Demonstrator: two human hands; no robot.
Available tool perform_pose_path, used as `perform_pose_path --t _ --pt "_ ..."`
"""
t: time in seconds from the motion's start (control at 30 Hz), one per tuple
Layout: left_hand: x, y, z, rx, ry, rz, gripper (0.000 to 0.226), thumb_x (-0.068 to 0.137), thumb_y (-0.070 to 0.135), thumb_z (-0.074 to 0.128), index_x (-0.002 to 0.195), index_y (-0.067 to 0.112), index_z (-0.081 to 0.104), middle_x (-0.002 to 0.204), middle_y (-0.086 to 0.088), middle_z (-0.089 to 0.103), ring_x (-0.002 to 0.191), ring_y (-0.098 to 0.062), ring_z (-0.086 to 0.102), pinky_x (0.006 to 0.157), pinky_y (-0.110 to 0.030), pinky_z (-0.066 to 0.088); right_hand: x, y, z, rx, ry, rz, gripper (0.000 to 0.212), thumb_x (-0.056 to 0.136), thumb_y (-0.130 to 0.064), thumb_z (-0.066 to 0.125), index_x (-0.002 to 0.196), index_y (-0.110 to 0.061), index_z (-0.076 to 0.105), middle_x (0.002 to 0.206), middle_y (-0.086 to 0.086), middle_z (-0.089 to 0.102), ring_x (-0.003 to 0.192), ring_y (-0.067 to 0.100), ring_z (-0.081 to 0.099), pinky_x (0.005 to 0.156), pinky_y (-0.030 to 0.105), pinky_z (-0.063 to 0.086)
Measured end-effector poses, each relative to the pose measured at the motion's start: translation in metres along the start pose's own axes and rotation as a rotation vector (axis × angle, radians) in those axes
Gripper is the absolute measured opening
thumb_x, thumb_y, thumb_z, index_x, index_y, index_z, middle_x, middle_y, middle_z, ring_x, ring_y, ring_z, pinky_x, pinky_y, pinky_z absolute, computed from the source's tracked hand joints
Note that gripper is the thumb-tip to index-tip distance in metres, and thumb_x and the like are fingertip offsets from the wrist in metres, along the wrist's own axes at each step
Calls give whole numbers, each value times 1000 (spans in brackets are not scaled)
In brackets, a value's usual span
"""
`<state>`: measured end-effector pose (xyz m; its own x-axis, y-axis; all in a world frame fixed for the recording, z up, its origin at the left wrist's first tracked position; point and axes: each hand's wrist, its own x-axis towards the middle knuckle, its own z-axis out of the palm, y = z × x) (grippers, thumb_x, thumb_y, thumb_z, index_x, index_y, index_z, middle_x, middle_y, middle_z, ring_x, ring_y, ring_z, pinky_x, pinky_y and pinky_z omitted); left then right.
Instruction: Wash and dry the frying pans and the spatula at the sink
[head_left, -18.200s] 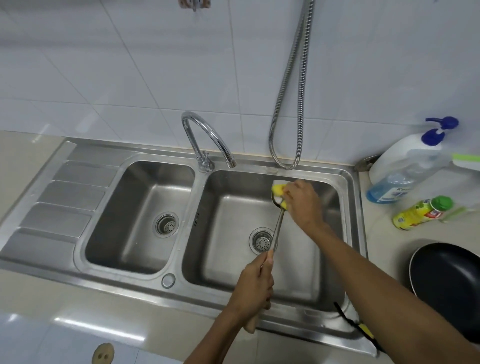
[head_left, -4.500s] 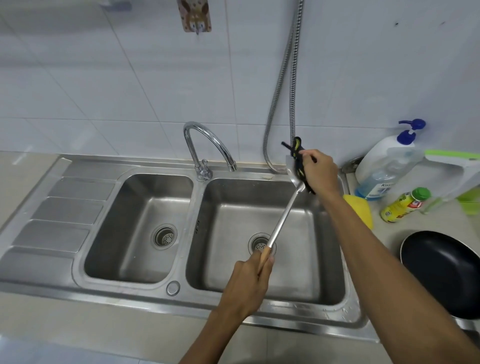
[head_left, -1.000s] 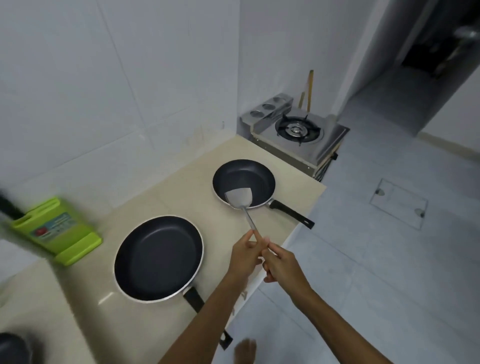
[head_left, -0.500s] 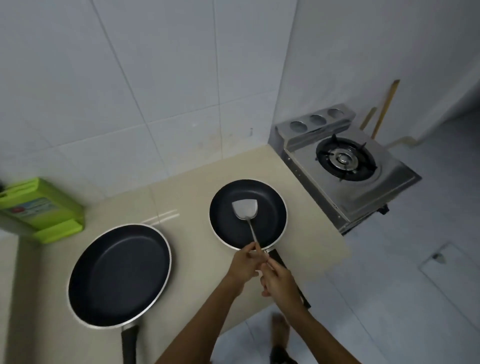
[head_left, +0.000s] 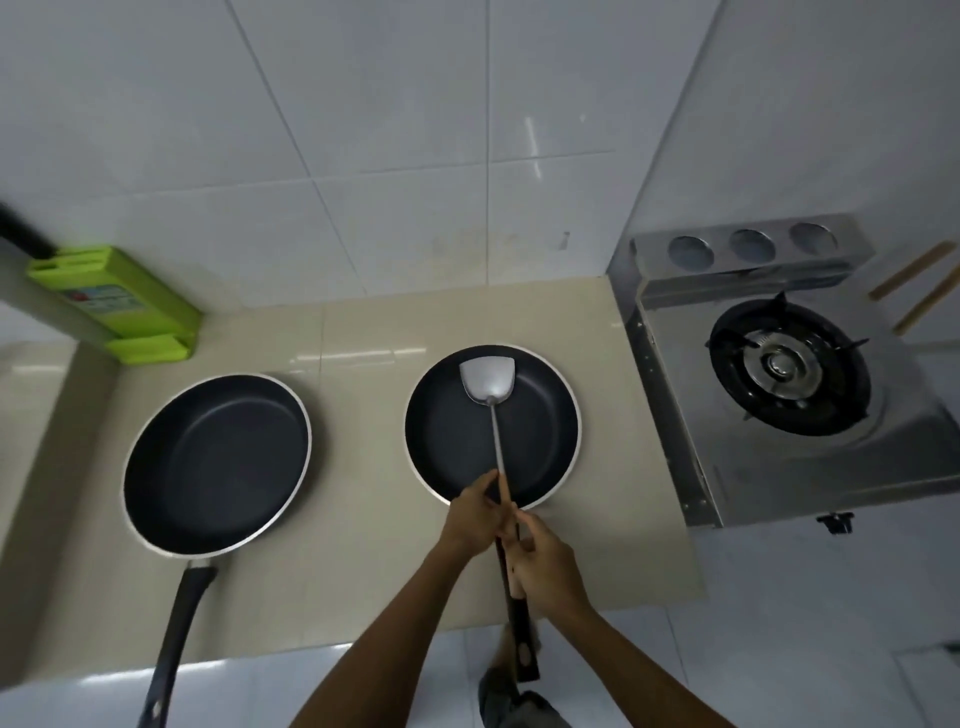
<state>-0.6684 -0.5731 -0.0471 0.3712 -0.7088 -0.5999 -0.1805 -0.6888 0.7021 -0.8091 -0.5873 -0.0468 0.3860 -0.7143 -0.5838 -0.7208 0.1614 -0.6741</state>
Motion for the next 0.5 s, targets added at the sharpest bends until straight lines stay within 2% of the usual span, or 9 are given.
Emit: perform_pose_path --t 0.07,0.17,0.23,0.27,0.33,0.37,0.43,0.5 --pt "-2 -1 3 33 57 28 44 94 13 66 137 15 58 91 0 70 66 -1 62 59 -5 46 5 4 0 -33 10 -29 34 100 -47 55 131 -34 61 107 -9 73 97 12 68 89 36 58" --pt "-4 -2 10 82 144 22 38 95 23 67 132 20 63 91 0 74 72 -9 65 68 -10 47 9 7 2 -74 20 -44 34 99 -51 55 125 -32 64 101 -11 72 93 12 68 86 38 60" --pt "-6 -4 14 142 211 35 36 93 28 68 128 22 66 87 -1 72 69 -10 62 64 -9 43 12 10 1 -94 30 -47 32 99 -50 54 125 -33 63 100 -9 72 93 14 69 84 41 60" --pt "-7 -3 15 169 227 41 36 93 29 68 127 22 67 90 -3 71 72 -12 63 65 -11 45 11 8 -1 -118 24 -53 30 99 -49 54 124 -34 62 100 -9 72 93 15 69 84 42 60" --pt "-11 -6 15 181 212 39 37 92 32 69 127 21 66 106 -7 70 87 -20 66 79 -26 54 10 6 -2 -144 32 -66 26 101 -46 52 122 -35 62 100 -10 71 93 14 68 83 41 60" --pt "-12 -10 16 188 200 48 38 92 34 68 127 20 66 113 -7 67 93 -22 66 85 -31 54 10 6 -2 -182 54 -98 23 102 -46 51 119 -35 62 99 -11 69 93 13 67 82 40 60" --pt "-25 -19 12 262 224 96 41 93 40 66 128 19 66 121 -7 62 101 -24 64 90 -33 53 3 3 -2 -358 115 -208 22 103 -43 51 119 -32 61 102 -9 66 94 14 64 78 35 59" --pt "-34 -34 5 407 352 165 42 93 48 63 125 22 68 123 -6 63 106 -24 62 91 -34 53 0 -3 1 -563 210 -402 37 99 -34 61 134 -24 59 108 -2 65 94 18 63 75 32 58"
